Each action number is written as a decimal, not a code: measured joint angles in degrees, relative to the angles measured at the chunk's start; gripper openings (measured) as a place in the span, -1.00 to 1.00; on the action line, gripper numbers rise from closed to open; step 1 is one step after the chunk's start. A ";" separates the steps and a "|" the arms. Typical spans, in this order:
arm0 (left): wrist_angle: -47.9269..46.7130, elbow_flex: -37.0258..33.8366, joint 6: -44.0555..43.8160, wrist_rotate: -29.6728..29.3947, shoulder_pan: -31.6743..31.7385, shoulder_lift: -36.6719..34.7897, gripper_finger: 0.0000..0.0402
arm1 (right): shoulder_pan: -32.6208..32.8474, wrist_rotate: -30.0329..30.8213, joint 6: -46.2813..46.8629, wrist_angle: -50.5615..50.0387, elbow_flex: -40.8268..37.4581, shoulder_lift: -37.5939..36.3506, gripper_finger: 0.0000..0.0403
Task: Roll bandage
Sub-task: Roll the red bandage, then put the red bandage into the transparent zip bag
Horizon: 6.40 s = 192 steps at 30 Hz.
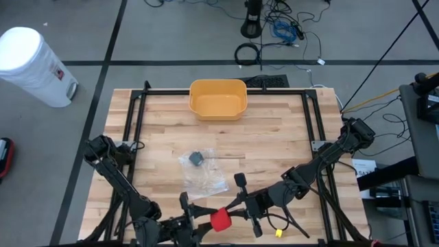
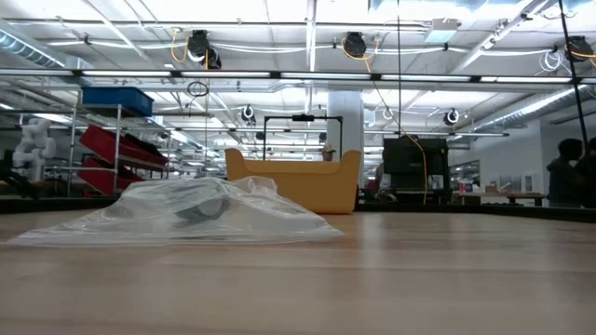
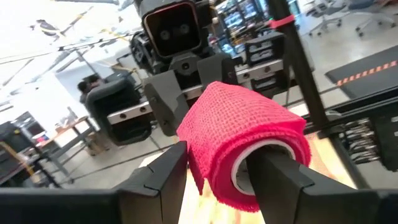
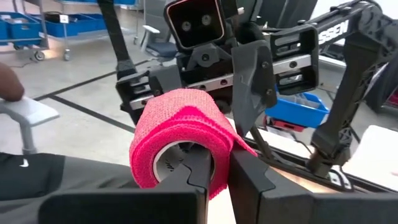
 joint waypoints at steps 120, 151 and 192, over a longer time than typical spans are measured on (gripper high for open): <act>2.37 0.00 3.14 4.45 -2.20 -0.33 -0.43 | 7.98 13.28 -52.94 24.73 0.01 9.25 -0.80; 5.26 0.07 13.56 -22.15 -6.94 -2.51 -0.31 | 13.88 39.56 -59.16 33.58 -0.04 8.91 -0.81; -57.86 -0.02 -61.45 12.03 9.67 16.90 0.17 | 24.52 55.15 -61.92 33.89 -0.04 2.54 -0.81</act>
